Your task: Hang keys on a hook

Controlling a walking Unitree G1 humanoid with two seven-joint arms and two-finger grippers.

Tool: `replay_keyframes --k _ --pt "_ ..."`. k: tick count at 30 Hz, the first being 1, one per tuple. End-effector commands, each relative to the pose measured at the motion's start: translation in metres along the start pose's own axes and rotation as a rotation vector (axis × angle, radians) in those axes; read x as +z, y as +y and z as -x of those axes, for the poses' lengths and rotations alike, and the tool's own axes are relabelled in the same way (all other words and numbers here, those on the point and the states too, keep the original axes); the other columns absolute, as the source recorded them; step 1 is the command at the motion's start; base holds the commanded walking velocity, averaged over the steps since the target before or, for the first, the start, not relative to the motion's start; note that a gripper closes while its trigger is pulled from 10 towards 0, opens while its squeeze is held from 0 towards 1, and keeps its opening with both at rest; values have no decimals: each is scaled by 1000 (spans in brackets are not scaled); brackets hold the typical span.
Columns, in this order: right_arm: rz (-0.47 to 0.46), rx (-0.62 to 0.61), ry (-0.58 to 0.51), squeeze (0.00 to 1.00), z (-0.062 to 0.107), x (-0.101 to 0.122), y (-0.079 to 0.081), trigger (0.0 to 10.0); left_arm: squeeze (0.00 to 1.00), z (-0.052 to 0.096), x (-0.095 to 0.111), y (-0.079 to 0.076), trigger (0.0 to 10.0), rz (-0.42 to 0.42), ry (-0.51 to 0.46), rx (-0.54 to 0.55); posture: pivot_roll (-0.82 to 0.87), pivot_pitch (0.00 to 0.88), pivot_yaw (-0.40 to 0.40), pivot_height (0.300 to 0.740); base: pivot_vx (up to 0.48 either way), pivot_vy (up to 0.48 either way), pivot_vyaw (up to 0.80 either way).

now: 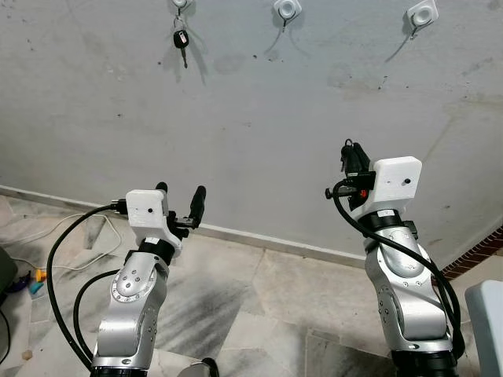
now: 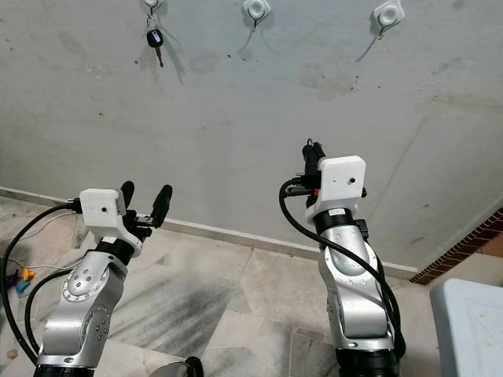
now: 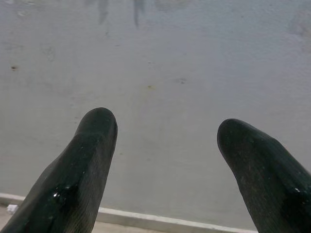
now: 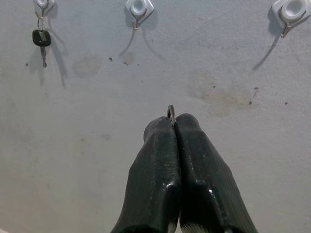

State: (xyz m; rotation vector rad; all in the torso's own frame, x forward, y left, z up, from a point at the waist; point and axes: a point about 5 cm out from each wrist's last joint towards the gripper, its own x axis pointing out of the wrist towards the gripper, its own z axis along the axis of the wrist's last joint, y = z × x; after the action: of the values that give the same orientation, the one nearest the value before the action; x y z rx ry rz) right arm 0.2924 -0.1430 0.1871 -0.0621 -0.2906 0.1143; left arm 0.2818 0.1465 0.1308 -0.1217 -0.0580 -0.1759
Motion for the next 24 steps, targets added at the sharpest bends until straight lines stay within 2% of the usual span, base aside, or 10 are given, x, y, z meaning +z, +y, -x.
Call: replay_keyframes --k 1,24 --pt "-2 8 -4 0 -1 0 2 10000 0 2 3 0 10000 -12 -14 -10 -35 147 44 740 334 0 0" --pt "7 14 -3 0 -1 -1 0 10000 0 4 1 -3 10000 -17 -8 -21 -38 147 40 740 382 0 0"
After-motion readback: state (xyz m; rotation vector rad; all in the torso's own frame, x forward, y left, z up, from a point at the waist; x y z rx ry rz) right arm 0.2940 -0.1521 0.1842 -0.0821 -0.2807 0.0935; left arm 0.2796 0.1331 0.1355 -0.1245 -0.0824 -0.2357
